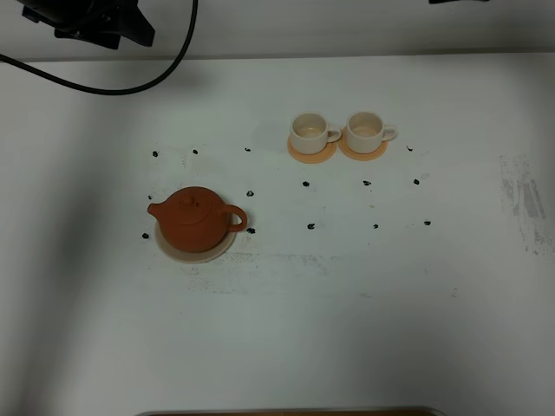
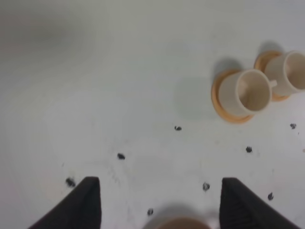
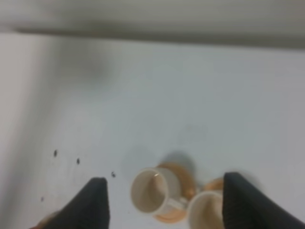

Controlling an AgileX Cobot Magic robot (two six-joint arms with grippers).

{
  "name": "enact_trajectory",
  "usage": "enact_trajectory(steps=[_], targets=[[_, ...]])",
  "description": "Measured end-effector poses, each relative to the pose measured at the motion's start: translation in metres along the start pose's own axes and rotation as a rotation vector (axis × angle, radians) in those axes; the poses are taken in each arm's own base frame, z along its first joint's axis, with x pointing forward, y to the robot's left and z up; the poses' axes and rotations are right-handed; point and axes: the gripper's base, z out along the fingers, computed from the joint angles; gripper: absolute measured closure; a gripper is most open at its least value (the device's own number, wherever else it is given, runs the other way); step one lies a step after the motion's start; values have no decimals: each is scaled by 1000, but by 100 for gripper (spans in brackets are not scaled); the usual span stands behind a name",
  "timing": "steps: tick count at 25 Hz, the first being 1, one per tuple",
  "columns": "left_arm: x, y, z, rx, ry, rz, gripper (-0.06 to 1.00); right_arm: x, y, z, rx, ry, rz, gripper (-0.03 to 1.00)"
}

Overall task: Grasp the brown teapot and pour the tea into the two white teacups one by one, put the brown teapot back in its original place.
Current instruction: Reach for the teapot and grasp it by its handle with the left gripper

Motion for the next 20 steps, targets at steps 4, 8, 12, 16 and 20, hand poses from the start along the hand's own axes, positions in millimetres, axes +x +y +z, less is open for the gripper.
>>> enact_trajectory(steps=[4, 8, 12, 16, 20], targets=[[12, -9, -21, -29, -8, 0, 38, 3, 20, -37, 61, -8, -32, 43], [30, -15, -40, -90, -28, 12, 38, 16, 26, -53, 127, 36, -48, 43], [50, -21, -65, -183, -80, 52, 38, 23, 37, -78, 215, 43, -65, 43], [72, -27, -87, -269, -145, 96, 38, 29, 63, -113, 234, -9, -86, 45], [93, -34, -102, -314, -223, 112, 38, 46, 86, -142, 237, -30, -103, 48]])
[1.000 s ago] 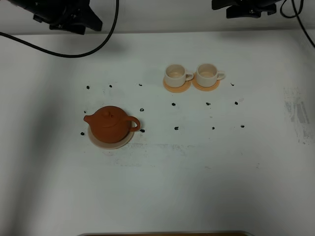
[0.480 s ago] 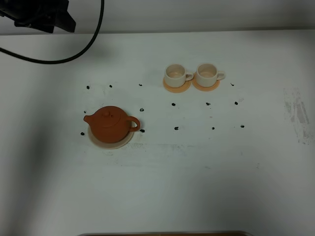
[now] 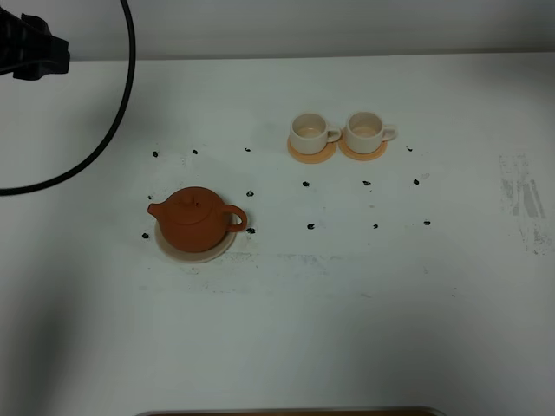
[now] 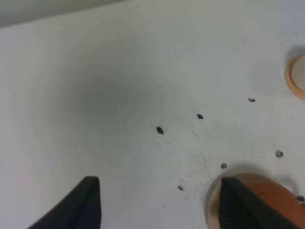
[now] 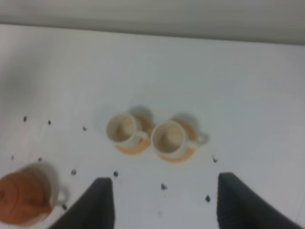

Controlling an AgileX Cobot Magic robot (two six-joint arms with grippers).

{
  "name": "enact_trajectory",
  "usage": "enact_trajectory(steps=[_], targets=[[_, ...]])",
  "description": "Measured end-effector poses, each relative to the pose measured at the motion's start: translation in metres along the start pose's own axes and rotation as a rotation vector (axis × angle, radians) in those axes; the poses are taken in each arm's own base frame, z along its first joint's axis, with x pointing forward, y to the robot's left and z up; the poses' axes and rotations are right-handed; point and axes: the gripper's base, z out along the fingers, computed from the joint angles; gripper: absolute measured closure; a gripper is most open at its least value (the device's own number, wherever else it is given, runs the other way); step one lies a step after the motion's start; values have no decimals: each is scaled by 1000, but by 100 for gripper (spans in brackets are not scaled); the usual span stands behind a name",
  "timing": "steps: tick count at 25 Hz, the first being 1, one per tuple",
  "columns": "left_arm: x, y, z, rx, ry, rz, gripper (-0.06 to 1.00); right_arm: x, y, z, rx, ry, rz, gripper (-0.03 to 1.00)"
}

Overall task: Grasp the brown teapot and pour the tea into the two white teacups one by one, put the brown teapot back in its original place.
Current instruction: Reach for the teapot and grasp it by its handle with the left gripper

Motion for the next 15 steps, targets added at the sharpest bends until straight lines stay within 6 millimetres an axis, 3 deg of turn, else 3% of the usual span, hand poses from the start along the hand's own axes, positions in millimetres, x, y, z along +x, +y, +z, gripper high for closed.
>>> enact_trajectory(steps=[8, 15], targets=[[6, -1, -31, -77, -114, 58, 39, 68, 24, -40, 56, -85, -20, 49], [12, 0, -31, -87, -70, 86, 39, 135, 41, -75, 161, -219, -46, 49]])
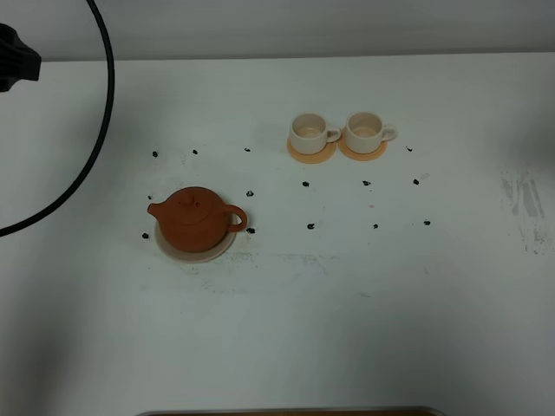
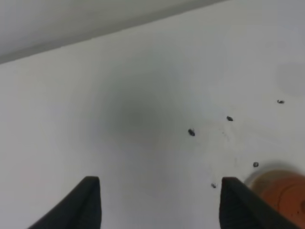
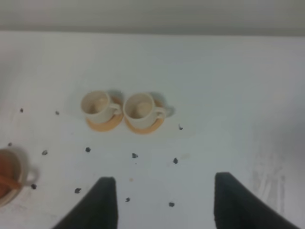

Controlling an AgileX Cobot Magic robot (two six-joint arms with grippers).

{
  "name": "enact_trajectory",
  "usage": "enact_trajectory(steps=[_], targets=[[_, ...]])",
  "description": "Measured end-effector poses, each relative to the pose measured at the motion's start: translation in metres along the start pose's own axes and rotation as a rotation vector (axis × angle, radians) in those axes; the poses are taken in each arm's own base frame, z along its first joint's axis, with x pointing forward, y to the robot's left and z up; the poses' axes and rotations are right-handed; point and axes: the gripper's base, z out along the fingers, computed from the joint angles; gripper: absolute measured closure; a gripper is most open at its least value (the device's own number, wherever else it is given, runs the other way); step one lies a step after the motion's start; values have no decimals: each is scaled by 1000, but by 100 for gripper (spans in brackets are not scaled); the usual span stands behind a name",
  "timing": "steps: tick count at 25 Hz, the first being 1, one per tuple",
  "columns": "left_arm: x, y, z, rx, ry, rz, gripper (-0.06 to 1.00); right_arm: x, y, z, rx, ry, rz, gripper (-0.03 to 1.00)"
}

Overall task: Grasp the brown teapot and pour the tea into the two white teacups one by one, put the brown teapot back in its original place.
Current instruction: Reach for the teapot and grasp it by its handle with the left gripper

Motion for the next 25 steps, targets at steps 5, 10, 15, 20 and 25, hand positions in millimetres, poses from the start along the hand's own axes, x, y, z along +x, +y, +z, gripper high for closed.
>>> enact_trajectory(steps=[5, 10, 15, 20, 25], targets=[[5, -1, 0, 6, 54, 12, 39, 33, 15, -41, 12, -86, -6, 49], [10, -3, -1, 26, 112, -20, 39, 68, 29, -84, 42, -161, -27, 49], [8, -21, 0, 74, 127, 11, 39, 101, 37, -123, 127, -233, -40, 49], [4, -53, 1, 146, 111, 80, 39, 122, 39, -145, 192, -257, -29, 49], [7, -87, 19, 197, 159, 219, 39, 140, 44, -159, 203, -278, -26, 49]])
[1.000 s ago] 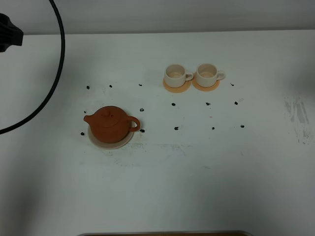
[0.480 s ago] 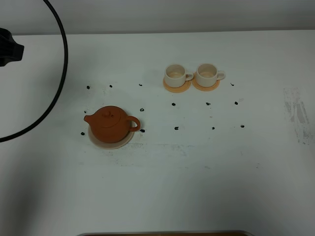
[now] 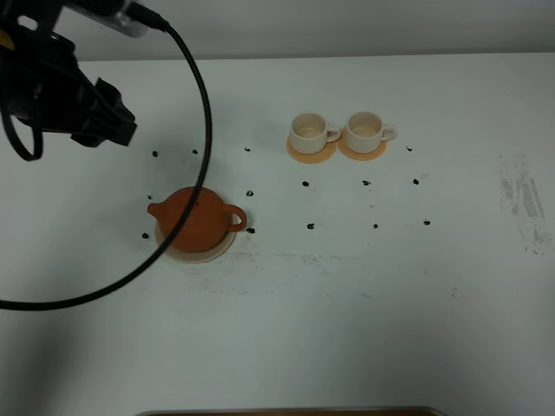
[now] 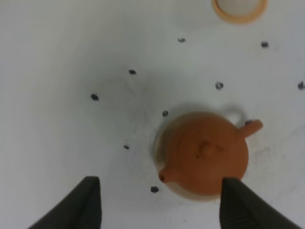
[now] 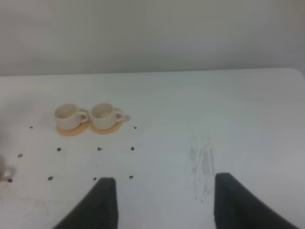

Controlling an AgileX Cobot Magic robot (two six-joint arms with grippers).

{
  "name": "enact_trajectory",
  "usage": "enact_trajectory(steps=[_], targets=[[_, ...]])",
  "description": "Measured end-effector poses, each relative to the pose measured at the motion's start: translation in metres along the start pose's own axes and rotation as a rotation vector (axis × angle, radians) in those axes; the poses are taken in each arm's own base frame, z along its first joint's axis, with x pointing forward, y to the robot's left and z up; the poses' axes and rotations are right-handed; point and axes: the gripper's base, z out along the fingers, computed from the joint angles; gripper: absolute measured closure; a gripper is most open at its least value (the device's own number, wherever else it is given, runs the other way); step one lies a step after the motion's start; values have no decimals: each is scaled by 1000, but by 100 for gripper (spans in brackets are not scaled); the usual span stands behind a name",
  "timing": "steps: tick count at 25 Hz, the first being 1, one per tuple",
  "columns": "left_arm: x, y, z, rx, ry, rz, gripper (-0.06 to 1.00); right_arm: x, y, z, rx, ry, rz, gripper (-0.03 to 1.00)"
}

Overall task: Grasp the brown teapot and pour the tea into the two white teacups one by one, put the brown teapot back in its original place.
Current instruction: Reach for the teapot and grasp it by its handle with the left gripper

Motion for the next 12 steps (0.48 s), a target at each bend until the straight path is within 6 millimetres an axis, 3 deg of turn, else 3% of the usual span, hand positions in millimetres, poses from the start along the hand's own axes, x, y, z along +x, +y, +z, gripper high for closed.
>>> enact_trajectory(steps=[4, 12], targets=[[-1, -12, 21, 18, 45, 68, 39, 13, 0, 0, 7, 1, 8, 49], [0, -13, 39, 13, 66, 137, 39, 68, -2, 42, 21, 163, 59, 49]])
